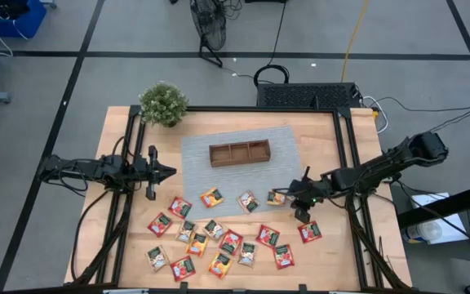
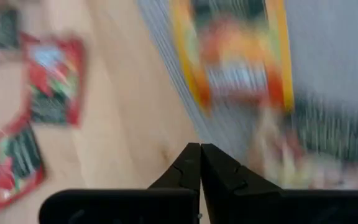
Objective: Pick & Place Tea
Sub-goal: Put the brown tea bag into the middle section of the wooden organizer
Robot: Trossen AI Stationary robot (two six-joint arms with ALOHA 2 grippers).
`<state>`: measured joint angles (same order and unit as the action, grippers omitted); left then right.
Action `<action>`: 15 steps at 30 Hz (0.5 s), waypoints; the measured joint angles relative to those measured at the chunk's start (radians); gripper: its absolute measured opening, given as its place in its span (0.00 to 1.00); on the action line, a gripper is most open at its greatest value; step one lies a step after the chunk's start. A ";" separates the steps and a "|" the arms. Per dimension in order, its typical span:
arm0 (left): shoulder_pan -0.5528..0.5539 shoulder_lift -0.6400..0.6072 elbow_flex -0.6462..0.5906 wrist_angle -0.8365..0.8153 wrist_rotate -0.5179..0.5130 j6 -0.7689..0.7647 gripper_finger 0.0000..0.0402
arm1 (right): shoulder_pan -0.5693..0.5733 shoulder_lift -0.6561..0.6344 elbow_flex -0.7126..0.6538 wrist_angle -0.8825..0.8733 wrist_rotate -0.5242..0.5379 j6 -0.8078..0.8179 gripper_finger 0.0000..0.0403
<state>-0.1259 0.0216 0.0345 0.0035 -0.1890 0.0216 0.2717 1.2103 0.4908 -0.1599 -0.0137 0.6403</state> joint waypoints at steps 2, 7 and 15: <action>0.000 0.000 0.000 0.000 0.000 0.000 0.08 | 0.031 -0.023 0.000 0.082 0.068 -0.098 0.00; 0.000 0.000 0.000 -0.001 0.000 0.000 0.08 | 0.108 -0.061 0.003 0.198 0.276 -0.403 0.00; 0.000 0.000 0.000 0.000 0.000 0.000 0.08 | 0.143 -0.060 0.039 0.150 0.296 -0.600 0.12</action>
<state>-0.1261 0.0212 0.0345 0.0032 -0.1890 0.0212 0.4147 1.1507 0.5302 -0.0094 0.2825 0.0400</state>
